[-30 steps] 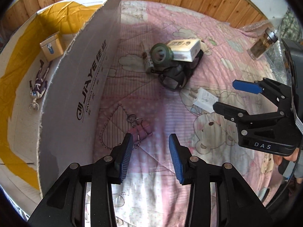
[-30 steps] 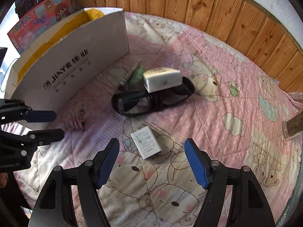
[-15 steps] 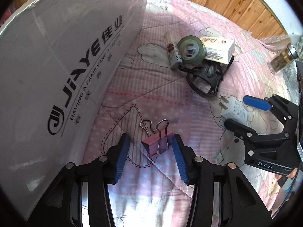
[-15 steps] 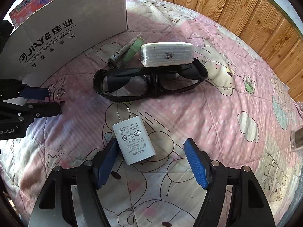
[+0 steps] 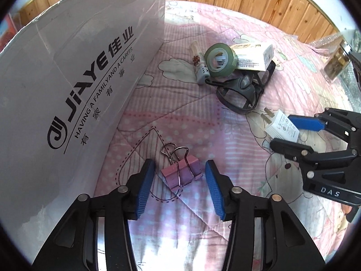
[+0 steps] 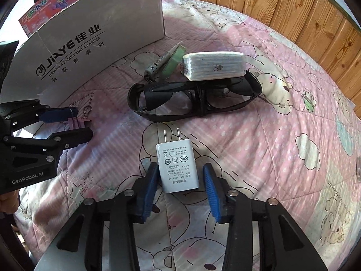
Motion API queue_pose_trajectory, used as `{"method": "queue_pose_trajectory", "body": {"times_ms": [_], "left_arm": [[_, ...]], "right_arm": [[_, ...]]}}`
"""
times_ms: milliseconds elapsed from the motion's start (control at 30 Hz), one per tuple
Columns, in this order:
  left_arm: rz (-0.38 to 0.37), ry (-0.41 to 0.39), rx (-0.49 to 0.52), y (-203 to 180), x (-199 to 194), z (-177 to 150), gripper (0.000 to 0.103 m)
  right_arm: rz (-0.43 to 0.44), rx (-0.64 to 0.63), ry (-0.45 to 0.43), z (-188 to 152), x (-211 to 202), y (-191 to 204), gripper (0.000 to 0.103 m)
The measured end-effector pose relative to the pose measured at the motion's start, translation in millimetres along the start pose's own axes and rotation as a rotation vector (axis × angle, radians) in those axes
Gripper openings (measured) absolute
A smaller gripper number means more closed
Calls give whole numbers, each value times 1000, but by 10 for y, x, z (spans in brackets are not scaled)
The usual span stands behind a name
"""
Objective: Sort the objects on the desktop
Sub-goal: 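Grasp the white charger with the right tool while the left tool grasps the pink binder clips, then carry the charger and binder clips over the cardboard box with both tools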
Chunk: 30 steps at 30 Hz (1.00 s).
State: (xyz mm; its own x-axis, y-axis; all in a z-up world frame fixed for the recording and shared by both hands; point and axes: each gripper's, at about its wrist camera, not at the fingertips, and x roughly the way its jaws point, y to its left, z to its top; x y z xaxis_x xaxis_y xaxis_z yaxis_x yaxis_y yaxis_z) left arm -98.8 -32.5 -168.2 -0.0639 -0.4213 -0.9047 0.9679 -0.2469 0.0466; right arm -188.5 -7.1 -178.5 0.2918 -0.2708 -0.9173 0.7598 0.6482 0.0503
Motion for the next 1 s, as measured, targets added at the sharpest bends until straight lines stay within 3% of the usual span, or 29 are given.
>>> {"method": "queue_pose_trajectory", "body": {"times_ms": [33, 133, 200, 267, 333, 367, 400, 700, 1000], "left_arm": [[15, -5, 11, -59, 22, 1, 55], [35, -22, 36, -94, 18, -8, 56], [25, -25, 48, -57, -12, -6, 38], [-7, -19, 39, 12, -33, -15, 38], [-21, -24, 47, 43, -65, -38, 38], [-25, -26, 50, 59, -87, -49, 38], [-32, -27, 49, 81, -108, -52, 38], [-66, -72, 25, 242, -403, -113, 38], [-101, -117, 50, 124, -576, 13, 38]], "right_arm": [[-10, 6, -9, -5, 7, -11, 64], [-18, 35, -39, -29, 48, -42, 73], [-19, 39, -62, -42, 49, -24, 74], [-20, 39, -60, -39, 44, -14, 69], [-13, 43, -57, -17, 14, -13, 42], [-7, 48, -50, -3, 1, -9, 34], [-13, 49, -40, 6, -10, 0, 32], [5, 62, -25, 30, -137, 100, 32], [11, 91, -58, 32, -358, 291, 32]]}}
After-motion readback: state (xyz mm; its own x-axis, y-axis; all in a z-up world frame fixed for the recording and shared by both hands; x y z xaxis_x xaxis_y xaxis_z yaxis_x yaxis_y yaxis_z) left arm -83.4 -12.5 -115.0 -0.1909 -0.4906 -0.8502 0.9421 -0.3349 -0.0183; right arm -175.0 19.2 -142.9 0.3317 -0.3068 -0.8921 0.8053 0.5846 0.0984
